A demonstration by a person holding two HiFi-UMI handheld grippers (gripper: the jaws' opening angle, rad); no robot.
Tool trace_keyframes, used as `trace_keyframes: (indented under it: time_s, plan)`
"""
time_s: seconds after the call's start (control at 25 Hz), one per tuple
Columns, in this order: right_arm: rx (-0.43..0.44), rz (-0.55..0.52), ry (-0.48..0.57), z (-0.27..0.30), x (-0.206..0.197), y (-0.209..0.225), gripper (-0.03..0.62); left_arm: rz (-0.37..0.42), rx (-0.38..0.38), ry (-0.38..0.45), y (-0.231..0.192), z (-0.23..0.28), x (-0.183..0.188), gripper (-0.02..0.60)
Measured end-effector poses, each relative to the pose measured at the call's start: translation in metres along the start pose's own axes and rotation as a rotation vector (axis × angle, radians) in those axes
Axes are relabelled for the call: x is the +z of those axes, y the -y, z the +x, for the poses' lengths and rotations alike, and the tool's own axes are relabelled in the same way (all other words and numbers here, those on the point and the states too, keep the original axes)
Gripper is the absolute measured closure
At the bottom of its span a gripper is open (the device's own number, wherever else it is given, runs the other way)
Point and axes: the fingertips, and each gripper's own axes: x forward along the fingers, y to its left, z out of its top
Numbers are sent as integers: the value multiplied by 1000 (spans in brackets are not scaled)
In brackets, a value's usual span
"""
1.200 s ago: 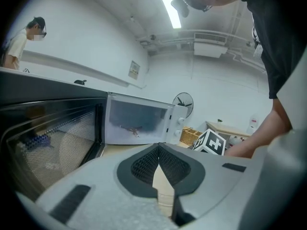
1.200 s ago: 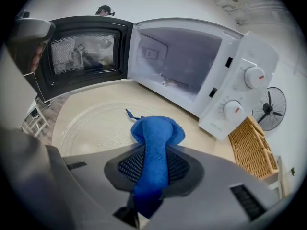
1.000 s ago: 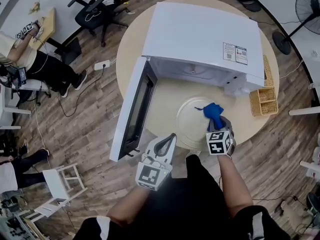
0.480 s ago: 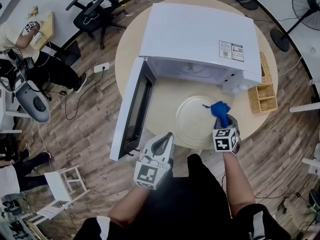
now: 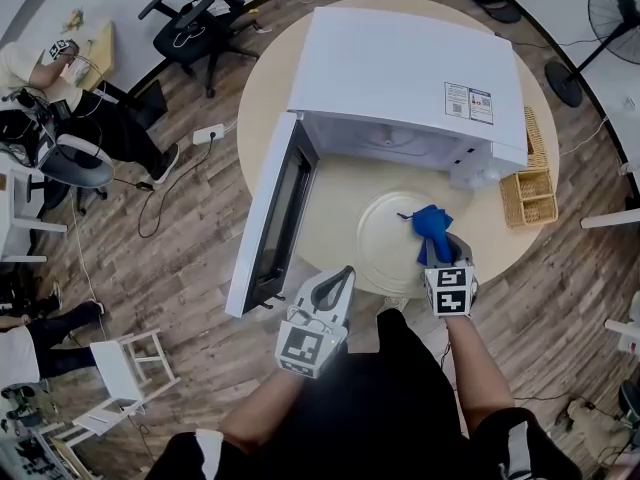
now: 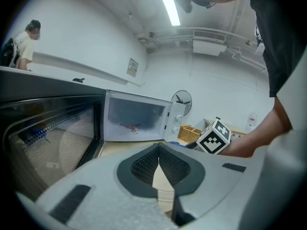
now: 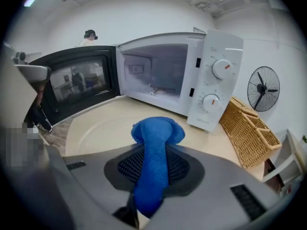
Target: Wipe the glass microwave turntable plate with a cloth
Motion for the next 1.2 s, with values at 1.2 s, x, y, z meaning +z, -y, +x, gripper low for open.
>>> trace_keyframes:
  time_s: [1.2]
  plan:
    - [209,-241,-107,15,-12,-156,511,-2,22,-4,-21,-27,-8,575]
